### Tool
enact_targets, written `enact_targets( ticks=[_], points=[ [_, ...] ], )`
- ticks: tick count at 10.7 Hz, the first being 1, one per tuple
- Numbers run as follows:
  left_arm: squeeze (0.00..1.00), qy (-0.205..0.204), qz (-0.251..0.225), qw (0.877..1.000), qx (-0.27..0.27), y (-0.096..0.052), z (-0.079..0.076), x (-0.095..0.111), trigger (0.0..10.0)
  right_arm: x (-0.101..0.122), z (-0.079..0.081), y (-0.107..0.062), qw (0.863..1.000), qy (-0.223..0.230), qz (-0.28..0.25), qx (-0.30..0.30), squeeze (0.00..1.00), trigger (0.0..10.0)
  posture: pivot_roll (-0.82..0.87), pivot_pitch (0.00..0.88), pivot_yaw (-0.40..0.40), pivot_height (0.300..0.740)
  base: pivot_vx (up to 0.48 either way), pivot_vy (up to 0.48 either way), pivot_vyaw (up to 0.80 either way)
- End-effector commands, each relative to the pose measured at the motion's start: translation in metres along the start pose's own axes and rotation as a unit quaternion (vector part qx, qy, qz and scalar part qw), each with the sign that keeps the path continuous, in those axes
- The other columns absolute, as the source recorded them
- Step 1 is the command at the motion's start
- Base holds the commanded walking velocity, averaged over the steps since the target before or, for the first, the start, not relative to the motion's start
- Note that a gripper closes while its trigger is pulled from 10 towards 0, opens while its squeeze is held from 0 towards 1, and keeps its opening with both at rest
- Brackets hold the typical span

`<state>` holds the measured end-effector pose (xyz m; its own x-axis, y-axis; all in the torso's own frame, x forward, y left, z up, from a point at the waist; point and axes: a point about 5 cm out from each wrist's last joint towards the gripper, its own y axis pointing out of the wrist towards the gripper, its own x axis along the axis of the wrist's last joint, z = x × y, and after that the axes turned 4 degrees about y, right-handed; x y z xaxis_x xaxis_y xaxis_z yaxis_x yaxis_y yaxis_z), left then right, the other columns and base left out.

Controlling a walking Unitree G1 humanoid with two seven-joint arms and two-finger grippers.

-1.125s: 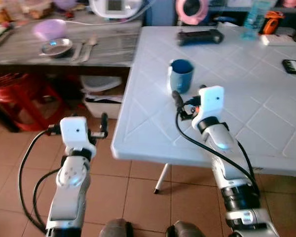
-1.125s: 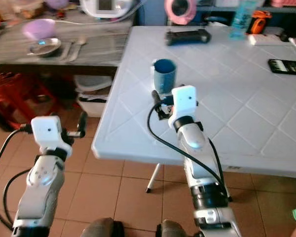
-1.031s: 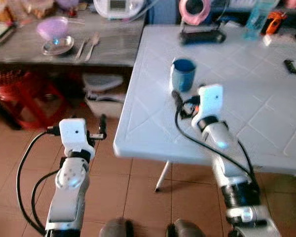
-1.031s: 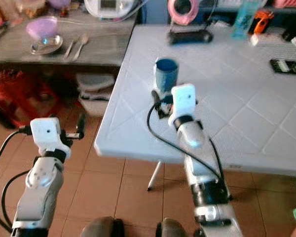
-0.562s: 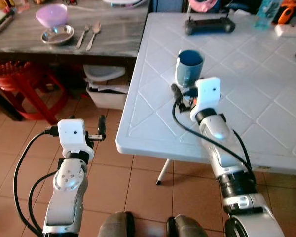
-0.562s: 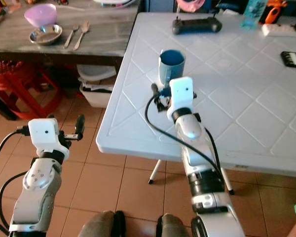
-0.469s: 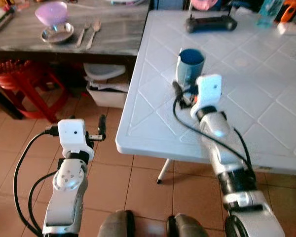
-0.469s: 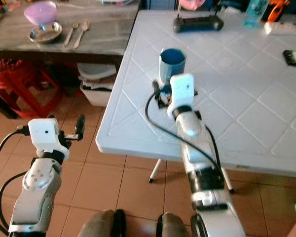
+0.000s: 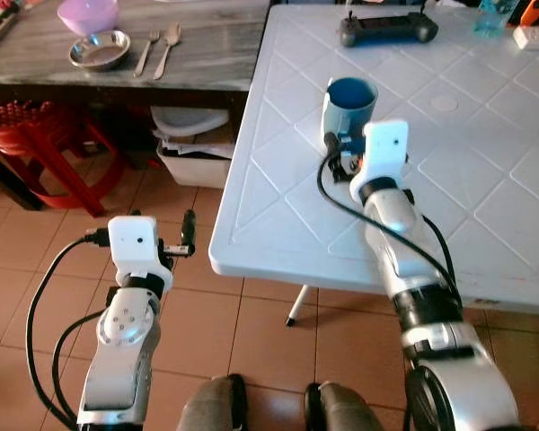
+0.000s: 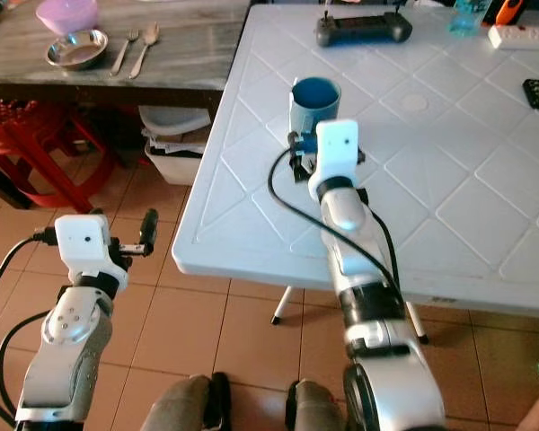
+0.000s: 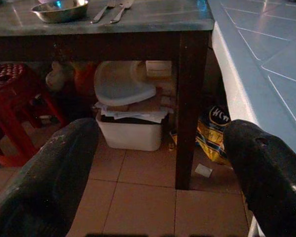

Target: Setting the table

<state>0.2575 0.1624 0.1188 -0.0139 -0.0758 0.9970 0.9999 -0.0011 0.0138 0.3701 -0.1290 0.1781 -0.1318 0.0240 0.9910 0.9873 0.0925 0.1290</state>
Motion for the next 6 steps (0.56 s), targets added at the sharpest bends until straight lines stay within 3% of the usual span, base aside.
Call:
enact_targets(
  ticks=[1, 6],
  points=[
    [0.0, 0.004, 0.001, 1.0, 0.004, -0.001, 0.004, 0.001, 10.0, 0.004, 0.002, 0.005, 1.0, 0.007, -0.006, -0.005, 0.0, 0.0, 0.04, 0.204, 0.074, 0.74, 0.0, 0.0, 0.0],
    [0.0, 0.003, -0.001, 1.0, 0.01, -0.002, 0.004, 0.001, 10.0, 0.004, 0.004, 0.017, 1.0, 0.021, 0.003, -0.023, 0.0, 0.0, 0.04, 0.195, 0.063, 0.74, 0.0, 0.0, 0.0]
  ],
)
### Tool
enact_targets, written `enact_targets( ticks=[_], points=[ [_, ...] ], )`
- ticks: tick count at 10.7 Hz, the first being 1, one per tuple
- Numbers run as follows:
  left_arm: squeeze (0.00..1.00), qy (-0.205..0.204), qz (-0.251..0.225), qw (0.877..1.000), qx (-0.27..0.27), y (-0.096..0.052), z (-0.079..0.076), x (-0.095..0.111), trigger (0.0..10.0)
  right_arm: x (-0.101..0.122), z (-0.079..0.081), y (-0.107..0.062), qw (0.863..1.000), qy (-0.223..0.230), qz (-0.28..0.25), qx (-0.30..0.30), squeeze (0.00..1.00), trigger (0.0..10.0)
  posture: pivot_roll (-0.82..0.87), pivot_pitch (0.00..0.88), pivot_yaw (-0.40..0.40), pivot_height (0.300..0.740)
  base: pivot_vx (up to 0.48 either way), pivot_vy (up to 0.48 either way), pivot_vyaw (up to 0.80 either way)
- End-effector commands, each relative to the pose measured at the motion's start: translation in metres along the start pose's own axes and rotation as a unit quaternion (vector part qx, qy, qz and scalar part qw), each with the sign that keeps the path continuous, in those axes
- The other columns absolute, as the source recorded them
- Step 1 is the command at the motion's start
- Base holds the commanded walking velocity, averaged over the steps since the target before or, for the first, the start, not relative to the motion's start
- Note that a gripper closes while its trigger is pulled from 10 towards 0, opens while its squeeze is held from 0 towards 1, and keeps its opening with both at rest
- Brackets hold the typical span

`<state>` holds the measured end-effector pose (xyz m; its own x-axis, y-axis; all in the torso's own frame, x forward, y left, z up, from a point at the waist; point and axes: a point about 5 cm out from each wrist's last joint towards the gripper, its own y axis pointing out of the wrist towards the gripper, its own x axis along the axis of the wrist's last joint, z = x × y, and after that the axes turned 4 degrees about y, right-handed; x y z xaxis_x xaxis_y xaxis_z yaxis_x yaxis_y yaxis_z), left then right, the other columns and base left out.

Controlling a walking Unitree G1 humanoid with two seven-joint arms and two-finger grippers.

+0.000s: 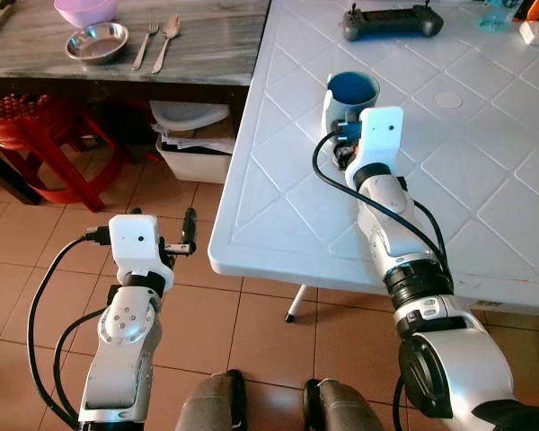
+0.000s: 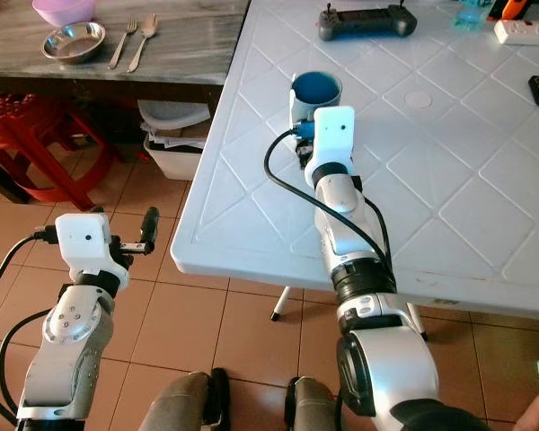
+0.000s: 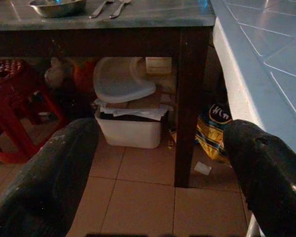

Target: Setting the table

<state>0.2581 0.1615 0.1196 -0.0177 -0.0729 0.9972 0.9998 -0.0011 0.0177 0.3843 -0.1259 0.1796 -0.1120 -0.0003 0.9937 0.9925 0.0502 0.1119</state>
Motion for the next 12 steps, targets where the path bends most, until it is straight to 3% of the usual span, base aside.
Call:
enact_targets(
  ticks=[1, 8, 9, 11, 12],
  points=[
    [0.0, 0.004, 0.0, 1.0, 0.01, -0.002, 0.005, 0.0, 10.0, 0.004, 0.001, 0.003, 1.0, 0.009, -0.007, -0.004, 0.0, 0.0, 0.04, 0.195, 0.063, 0.74, 0.0, 0.0, 0.0],
    [0.0, 0.004, -0.016, 0.999, 0.029, 0.012, 0.007, 0.003, 10.0, 0.003, -0.008, 0.004, 1.0, 0.007, -0.017, -0.019, 0.0, 0.0, 0.02, 0.143, 0.05, 0.74, 0.0, 0.0, 0.0],
    [0.0, -0.004, -0.006, 0.999, 0.031, 0.011, 0.006, -0.002, 10.0, 0.003, -0.01, -0.001, 0.999, 0.008, -0.03, -0.012, 0.0, 0.0, 0.02, 0.141, 0.047, 0.74, 0.0, 0.0, 0.0],
    [0.0, -0.004, -0.001, 0.999, 0.035, 0.009, 0.006, -0.006, 10.0, 0.002, -0.008, -0.034, 0.995, -0.019, -0.083, 0.051, 0.0, 0.0, 0.02, 0.115, 0.039, 0.74, 0.0, 0.24, 0.0],
    [0.0, -0.003, 0.004, 0.999, 0.039, 0.009, 0.007, -0.009, 10.0, 0.0, -0.008, -0.047, 0.993, -0.022, -0.091, 0.066, 0.0, 3.1, 0.01, 0.099, 0.039, 0.74, 0.0, 0.48, 0.0]
  ],
)
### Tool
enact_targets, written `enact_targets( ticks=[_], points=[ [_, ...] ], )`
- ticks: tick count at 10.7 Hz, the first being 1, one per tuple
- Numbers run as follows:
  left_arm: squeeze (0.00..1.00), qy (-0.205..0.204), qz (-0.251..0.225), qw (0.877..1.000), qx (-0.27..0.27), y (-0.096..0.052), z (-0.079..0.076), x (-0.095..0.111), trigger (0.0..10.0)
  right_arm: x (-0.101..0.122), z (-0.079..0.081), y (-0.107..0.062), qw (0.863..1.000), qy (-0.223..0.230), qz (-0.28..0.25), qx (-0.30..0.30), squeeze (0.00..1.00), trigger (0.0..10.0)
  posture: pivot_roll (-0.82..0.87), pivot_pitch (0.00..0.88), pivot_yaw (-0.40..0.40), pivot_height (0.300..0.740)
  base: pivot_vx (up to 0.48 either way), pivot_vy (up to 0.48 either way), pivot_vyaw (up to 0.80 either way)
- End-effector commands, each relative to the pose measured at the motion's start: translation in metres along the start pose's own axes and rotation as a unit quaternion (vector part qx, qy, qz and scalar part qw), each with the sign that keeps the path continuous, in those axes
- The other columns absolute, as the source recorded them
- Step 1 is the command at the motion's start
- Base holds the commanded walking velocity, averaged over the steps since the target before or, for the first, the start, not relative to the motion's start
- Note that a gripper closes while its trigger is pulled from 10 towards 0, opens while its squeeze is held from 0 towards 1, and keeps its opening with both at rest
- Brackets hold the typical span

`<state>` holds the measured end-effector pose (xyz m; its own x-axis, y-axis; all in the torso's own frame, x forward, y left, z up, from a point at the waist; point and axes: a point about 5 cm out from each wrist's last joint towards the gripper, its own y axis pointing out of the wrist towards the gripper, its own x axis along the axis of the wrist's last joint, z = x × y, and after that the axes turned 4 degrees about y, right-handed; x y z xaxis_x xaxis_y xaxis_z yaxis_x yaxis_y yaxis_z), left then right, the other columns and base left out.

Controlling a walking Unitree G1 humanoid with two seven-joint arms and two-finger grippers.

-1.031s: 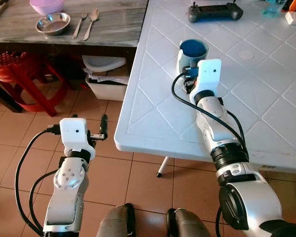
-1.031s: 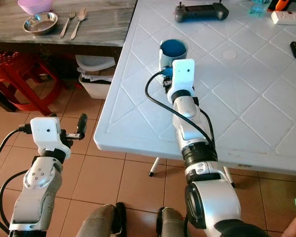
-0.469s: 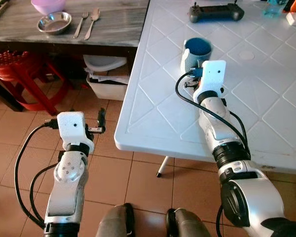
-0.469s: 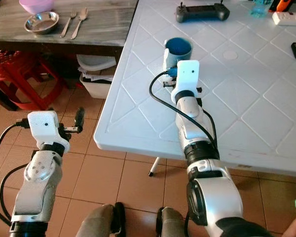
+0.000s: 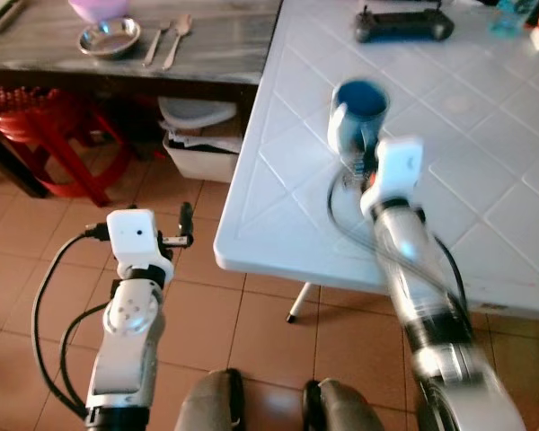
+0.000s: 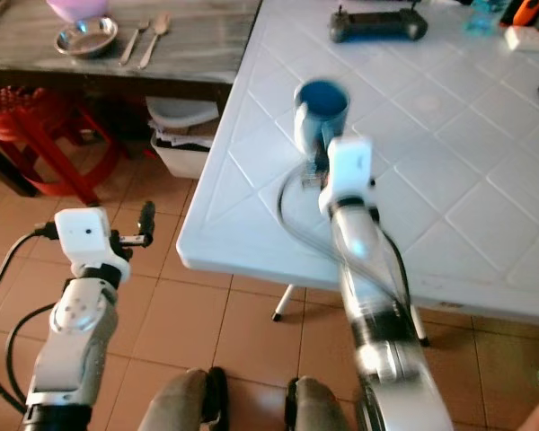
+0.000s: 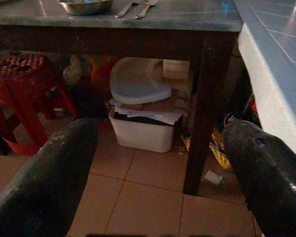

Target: Setting the table

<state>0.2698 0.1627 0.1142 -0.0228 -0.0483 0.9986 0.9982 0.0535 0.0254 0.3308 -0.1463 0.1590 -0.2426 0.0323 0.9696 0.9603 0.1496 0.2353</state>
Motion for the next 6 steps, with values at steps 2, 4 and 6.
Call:
enact_targets(
  ticks=[2, 4, 6],
  points=[
    [0.0, 0.003, 0.014, 1.0, 0.003, -0.002, 0.004, -0.008, 10.0, 0.003, 0.006, -0.022, 1.0, 0.005, 0.002, 0.012, 0.0, 10.0, -0.01, 0.061, 0.046, 0.74, 0.0, 0.48, 0.0],
    [0.0, 0.038, 0.0, 0.999, -0.015, -0.004, 0.004, -0.008, 10.0, -0.012, 0.001, -0.046, 0.999, -0.003, 0.043, 0.004, 0.0, 10.0, -0.02, 0.039, 0.048, 0.74, 0.0, 0.471, 0.0],
    [0.0, 0.041, -0.008, 0.999, -0.024, -0.001, -0.001, -0.008, 10.0, -0.013, 0.004, -0.051, 0.998, -0.01, 0.064, 0.006, 0.0, 10.0, -0.03, 0.03, 0.054, 0.74, 0.328, 0.349, 0.0]
  ],
)
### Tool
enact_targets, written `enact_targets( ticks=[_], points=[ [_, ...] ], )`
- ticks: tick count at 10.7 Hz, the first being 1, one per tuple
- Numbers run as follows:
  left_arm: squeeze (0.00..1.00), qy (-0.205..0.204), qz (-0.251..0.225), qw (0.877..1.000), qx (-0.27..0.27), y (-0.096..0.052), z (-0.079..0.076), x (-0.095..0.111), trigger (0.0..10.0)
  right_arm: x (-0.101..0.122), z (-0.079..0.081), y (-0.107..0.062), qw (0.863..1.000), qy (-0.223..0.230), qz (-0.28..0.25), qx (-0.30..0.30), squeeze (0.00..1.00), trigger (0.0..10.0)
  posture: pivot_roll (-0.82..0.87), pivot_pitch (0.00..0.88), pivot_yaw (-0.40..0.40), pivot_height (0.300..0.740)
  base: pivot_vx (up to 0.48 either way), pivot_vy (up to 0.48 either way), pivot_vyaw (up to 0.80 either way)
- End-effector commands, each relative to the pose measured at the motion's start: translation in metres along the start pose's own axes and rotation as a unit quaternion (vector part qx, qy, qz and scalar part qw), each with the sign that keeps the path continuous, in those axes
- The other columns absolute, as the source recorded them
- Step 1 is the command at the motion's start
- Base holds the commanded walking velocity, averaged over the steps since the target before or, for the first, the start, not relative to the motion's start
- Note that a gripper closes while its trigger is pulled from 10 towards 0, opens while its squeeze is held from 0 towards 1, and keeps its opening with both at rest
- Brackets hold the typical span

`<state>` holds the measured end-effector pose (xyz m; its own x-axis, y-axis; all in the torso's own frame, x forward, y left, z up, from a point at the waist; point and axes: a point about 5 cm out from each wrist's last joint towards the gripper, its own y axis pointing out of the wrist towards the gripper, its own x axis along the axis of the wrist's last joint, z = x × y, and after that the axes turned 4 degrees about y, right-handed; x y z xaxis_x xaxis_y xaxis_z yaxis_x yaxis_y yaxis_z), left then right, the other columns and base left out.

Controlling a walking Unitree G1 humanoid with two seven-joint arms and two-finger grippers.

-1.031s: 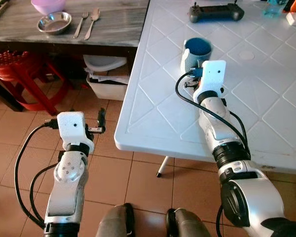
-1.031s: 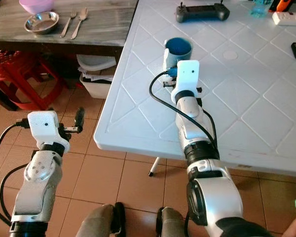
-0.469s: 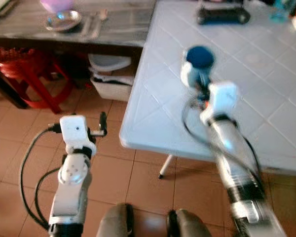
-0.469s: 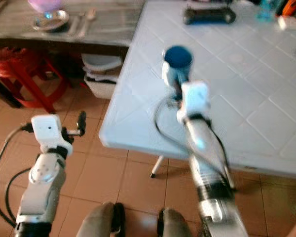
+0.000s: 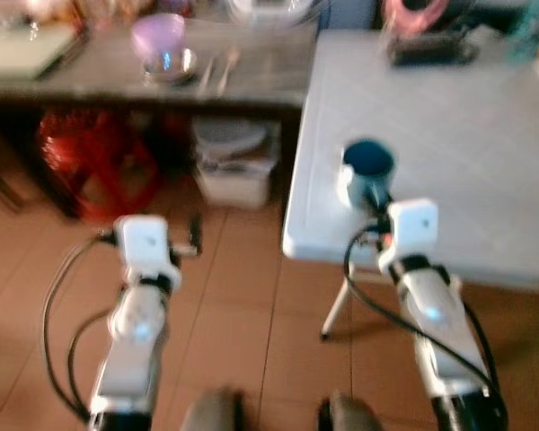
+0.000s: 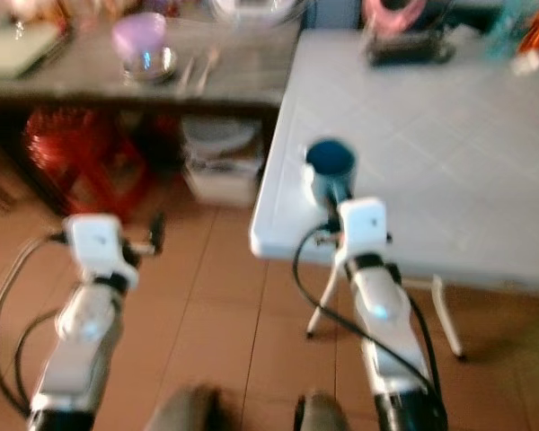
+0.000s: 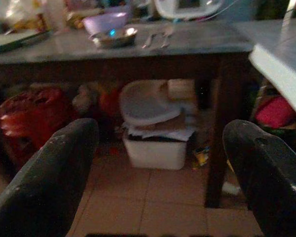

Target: Setting the table

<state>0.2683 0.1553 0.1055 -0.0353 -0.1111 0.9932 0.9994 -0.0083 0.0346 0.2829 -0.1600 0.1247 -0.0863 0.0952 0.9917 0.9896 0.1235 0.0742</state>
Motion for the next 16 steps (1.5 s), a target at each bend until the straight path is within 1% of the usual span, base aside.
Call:
enact_targets(
  ticks=[1, 2, 3, 4, 5, 6, 7, 9, 11, 16],
  points=[
    [0.0, 0.011, -0.005, 1.0, 0.002, 0.003, 0.002, 0.001, 10.0, 0.013, 0.009, 0.009, 1.0, -0.009, -0.026, 0.009, 0.0, 10.0, -0.03, 0.029, 0.048, 0.74, 0.386, 0.285, 0.0],
    [0.0, 0.013, -0.015, 1.0, -0.001, 0.005, -0.001, 0.005, 10.0, 0.013, 0.01, 0.012, 1.0, 0.005, -0.021, 0.014, 0.0, 10.0, -0.03, 0.036, 0.046, 0.74, 0.416, 0.0, 0.0],
    [0.0, 0.014, -0.019, 1.0, 0.004, 0.008, 0.0, 0.007, 10.0, 0.015, 0.011, 0.016, 0.999, 0.028, -0.02, 0.01, 0.0, 10.0, -0.02, 0.037, 0.043, 0.74, 0.439, 0.0, 0.0],
    [0.0, 0.016, -0.021, 1.0, 0.004, 0.008, 0.001, 0.008, 10.0, 0.015, 0.012, 0.017, 0.999, 0.027, -0.013, 0.01, 0.0, 10.0, -0.02, 0.037, 0.042, 0.74, 0.458, 0.0, 0.0],
    [0.0, 0.016, -0.022, 1.0, 0.004, 0.009, 0.001, 0.008, 10.0, 0.016, 0.013, 0.017, 0.999, 0.025, -0.021, 0.014, 0.0, 10.0, -0.02, 0.036, 0.043, 0.74, 0.461, 0.0, 0.0],
    [0.0, 0.016, -0.024, 1.0, 0.004, 0.009, 0.0, 0.008, 10.0, 0.018, 0.014, 0.017, 0.999, 0.038, -0.026, 0.017, 0.0, 10.0, -0.02, 0.036, 0.043, 0.74, 0.472, 0.0, 0.0],
    [0.0, 0.016, -0.024, 1.0, 0.003, 0.009, -0.001, 0.008, 10.0, 0.019, 0.015, 0.017, 0.999, 0.039, -0.028, 0.019, 0.0, 10.0, -0.02, 0.036, 0.044, 0.74, 0.48, 0.0, 0.0],
    [0.0, -0.003, -0.021, 1.0, 0.001, 0.011, -0.003, 0.007, 10.0, 0.021, 0.013, 0.016, 0.998, 0.041, -0.031, 0.025, 0.0, 10.0, -0.03, 0.036, 0.044, 0.74, 0.474, 0.0, 0.0],
    [0.0, 0.008, -0.022, 1.0, 0.001, 0.013, -0.003, 0.007, 10.0, 0.023, 0.013, 0.018, 0.998, 0.041, -0.035, 0.028, 0.0, 10.0, -0.03, 0.034, 0.045, 0.74, 0.458, 0.0, 0.0],
    [0.0, 0.003, -0.026, 1.0, -0.003, 0.014, -0.006, 0.008, 10.0, 0.024, 0.012, 0.02, 0.998, 0.038, -0.039, 0.036, 0.0, 10.0, -0.04, 0.037, 0.043, 0.74, 0.445, 0.0, 0.0]
  ],
)
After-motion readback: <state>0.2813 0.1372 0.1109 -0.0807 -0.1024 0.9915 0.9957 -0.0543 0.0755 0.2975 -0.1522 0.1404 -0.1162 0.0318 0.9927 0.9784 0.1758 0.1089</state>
